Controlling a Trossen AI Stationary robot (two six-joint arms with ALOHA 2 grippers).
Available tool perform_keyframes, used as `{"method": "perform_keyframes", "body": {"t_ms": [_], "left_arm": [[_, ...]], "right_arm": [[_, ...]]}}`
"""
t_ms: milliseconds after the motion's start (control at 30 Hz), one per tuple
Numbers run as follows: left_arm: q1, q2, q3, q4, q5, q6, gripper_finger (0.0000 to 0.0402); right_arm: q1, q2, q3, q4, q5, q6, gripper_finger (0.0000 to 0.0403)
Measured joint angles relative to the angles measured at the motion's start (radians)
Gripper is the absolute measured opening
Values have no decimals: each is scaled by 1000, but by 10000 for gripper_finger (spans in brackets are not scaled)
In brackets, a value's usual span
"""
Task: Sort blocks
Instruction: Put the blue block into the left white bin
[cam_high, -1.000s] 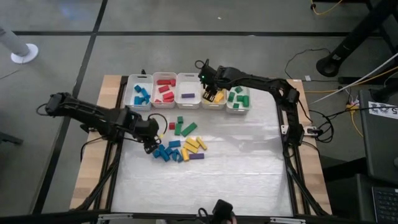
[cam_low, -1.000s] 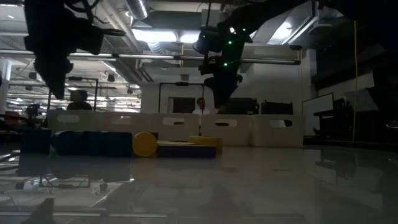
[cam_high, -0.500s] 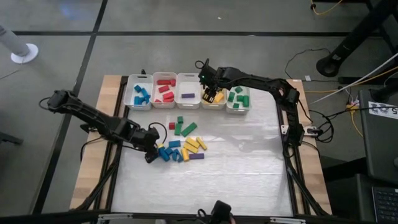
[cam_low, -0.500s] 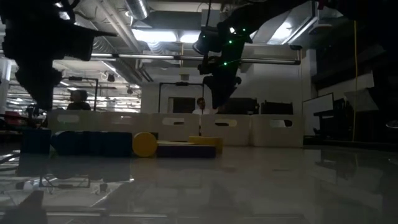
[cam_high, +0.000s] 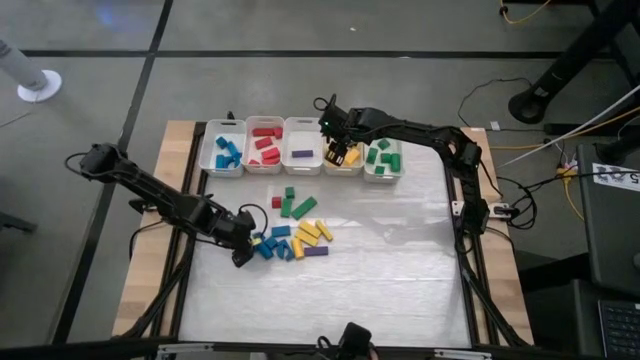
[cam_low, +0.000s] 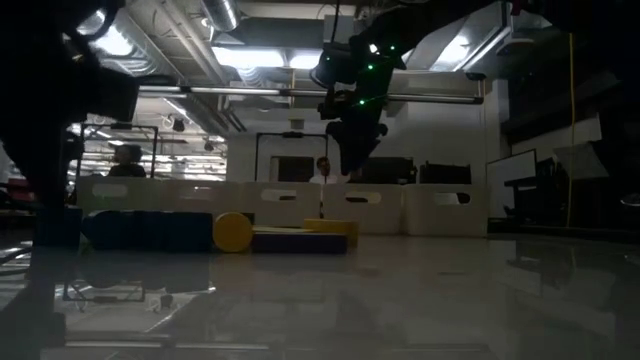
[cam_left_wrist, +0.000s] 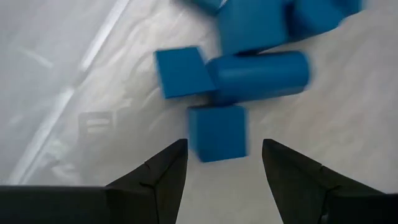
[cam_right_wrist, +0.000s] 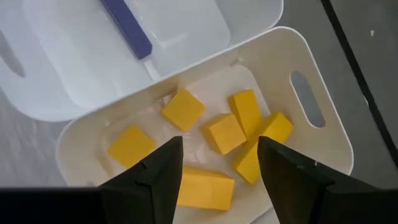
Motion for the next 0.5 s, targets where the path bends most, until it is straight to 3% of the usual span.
{"method": "perform_keyframes", "body": {"t_ms": [500], "left_arm": [[-1,163,0,90,-1,50,195]], "right_arm": [[0,0,0,0,-1,0,207]]}}
